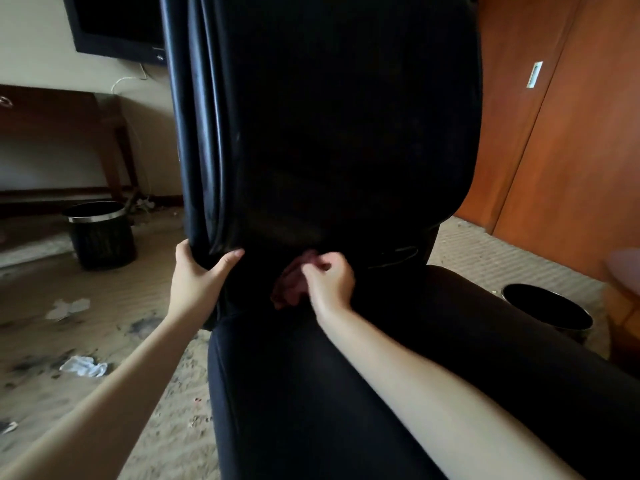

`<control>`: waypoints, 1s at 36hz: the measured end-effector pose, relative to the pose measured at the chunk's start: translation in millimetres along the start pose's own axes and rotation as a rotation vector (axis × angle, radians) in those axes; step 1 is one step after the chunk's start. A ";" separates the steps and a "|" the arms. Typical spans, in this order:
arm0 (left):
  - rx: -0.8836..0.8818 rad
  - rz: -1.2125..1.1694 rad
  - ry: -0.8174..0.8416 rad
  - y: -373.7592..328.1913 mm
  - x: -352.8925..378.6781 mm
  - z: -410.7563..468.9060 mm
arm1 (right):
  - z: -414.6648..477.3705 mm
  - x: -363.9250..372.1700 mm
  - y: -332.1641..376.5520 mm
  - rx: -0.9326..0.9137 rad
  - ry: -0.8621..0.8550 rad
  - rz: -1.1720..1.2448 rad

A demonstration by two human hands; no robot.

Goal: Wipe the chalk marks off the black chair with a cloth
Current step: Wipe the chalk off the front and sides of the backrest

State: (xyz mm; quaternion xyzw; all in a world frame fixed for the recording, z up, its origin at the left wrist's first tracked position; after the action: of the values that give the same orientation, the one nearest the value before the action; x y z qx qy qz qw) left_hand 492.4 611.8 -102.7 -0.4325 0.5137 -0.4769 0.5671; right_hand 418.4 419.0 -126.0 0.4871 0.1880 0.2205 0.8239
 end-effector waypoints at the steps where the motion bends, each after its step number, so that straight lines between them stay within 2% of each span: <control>1: -0.007 0.000 0.007 -0.3 -0.1 0.1 | 13.4 -16.9 -10.8 0.042 -0.110 0.009; 3: -0.018 0.006 0.026 -0.4 0.8 0.6 | 46.4 -54.7 -38.5 0.131 -0.311 0.023; 5: -0.028 0.021 0.037 0.4 0.8 3.2 | 78.5 -91.6 -61.0 0.183 -0.399 -0.034; 10: -0.078 0.061 0.091 -3.4 10.0 11.8 | 110.3 -144.5 -55.1 0.109 -0.348 -0.286; 12: -0.106 0.082 0.117 -7.6 15.8 15.7 | 108.7 -149.8 -50.4 0.093 -0.328 -0.302; 15: -0.131 0.187 0.068 -9.6 26.0 16.5 | 103.9 -160.7 -52.1 0.096 -0.345 -0.294; 20: -0.170 0.355 0.015 -17.1 48.3 -1.1 | 102.2 -190.1 -55.8 0.126 -0.455 -0.282; 23: -0.127 0.493 0.011 -21.8 63.0 -8.6 | 102.5 -208.0 -57.3 0.120 -0.579 -0.260; 27: -0.021 0.710 0.127 -22.9 90.9 -25.5 | 95.9 -227.2 -52.5 0.131 -0.751 -0.259; 30: 0.015 0.787 0.221 -20.2 107.5 -36.5 | 95.0 -238.0 -51.8 0.127 -0.822 -0.266; 36: 0.122 1.090 0.528 6.5 121.8 -41.6 | 118.7 -227.0 -74.8 0.107 -0.695 -0.158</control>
State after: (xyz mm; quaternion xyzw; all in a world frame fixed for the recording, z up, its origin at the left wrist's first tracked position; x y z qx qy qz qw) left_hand 453.7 492.9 -133.9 0.0589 0.7562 -0.2378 0.6067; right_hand 305.2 177.4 -116.7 0.5595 -0.0551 -0.0330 0.8263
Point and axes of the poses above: each hand's wrist, its own z-axis towards the middle knuckle, its own x-axis out of the palm, y = z × x, the point moved 4 cm from there along z, towards the middle knuckle, and after that the axes turned 15 degrees about -x, right-handed, at the moved point
